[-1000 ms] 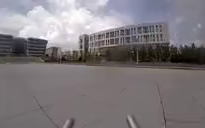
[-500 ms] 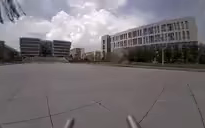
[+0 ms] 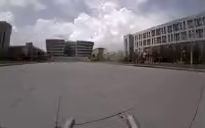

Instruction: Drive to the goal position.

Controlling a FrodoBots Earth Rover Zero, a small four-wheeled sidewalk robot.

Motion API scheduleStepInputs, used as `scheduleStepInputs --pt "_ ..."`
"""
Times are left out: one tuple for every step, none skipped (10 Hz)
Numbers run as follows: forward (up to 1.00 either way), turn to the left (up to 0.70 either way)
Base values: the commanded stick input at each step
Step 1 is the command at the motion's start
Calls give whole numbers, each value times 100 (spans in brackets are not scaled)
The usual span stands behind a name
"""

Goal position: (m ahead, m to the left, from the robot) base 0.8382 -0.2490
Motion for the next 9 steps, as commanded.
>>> scheduleStepInputs --pt "70 35" --pt "70 35" --pt "70 35" --pt "70 35" --pt "70 35" --pt "70 35" --pt "70 35" --pt "70 35" --pt "70 35"
